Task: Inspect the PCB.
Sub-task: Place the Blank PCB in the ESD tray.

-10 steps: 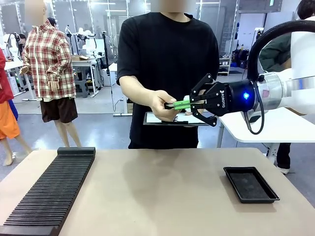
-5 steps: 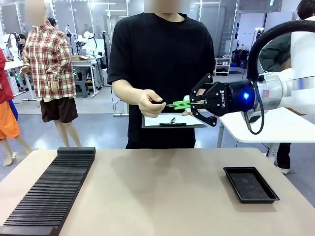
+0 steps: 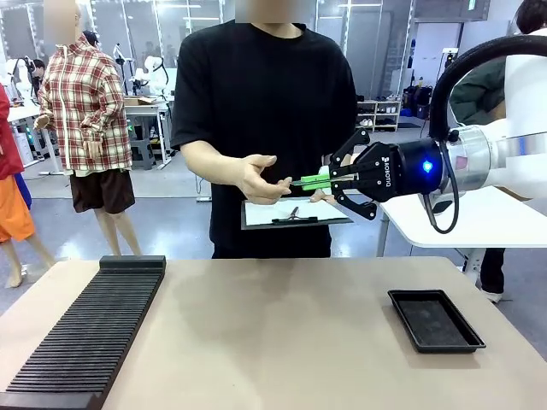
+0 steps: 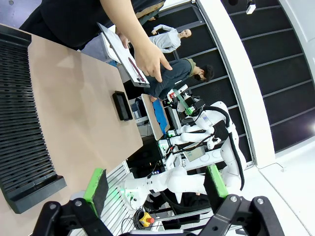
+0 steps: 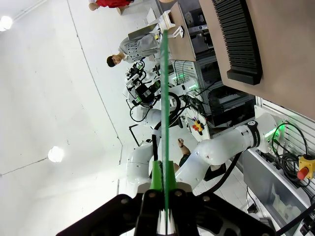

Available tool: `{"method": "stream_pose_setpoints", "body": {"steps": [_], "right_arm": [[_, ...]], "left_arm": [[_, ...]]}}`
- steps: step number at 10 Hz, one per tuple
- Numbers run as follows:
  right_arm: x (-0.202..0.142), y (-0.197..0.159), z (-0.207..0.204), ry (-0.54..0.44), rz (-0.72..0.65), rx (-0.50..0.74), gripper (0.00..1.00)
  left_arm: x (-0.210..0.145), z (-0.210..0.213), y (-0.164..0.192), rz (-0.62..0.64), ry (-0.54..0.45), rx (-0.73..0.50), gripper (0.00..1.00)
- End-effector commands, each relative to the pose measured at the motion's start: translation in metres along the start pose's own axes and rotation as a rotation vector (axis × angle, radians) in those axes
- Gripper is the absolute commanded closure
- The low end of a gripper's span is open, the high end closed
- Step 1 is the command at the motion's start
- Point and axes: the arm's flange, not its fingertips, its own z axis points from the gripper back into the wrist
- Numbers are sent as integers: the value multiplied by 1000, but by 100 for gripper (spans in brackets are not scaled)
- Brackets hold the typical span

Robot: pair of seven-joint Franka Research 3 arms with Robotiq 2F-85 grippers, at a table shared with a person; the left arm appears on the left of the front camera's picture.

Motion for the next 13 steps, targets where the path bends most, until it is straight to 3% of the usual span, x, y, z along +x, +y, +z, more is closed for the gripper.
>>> {"method": "stream_pose_setpoints", "body": {"steps": [1, 2, 3, 8, 9, 10, 12, 13], "right_arm": [[-1, 2, -1, 0, 0, -8, 100], [0, 0, 0, 0, 0, 0, 97], [3, -8, 16, -78, 57, -96, 97], [-8, -48, 80, -166, 154, -429, 97], [-11, -60, 91, -214, 163, -547, 97], [-12, -68, 100, -201, 194, -645, 97], [-8, -77, 115, -175, 205, -720, 97], [-8, -80, 123, -105, 196, -702, 97]], "left_arm": [[-1, -1, -2, -10, 5, -3, 0], [-1, -1, -2, -10, 5, -3, 0], [-1, -1, -2, -10, 5, -3, 0], [-1, -1, -2, -10, 5, -3, 0], [-1, -1, -2, -10, 5, -3, 0], [-1, -1, -2, -10, 5, -3, 0], [-1, -1, -2, -10, 5, -3, 0], [-1, -1, -2, -10, 5, -3, 0]]}}
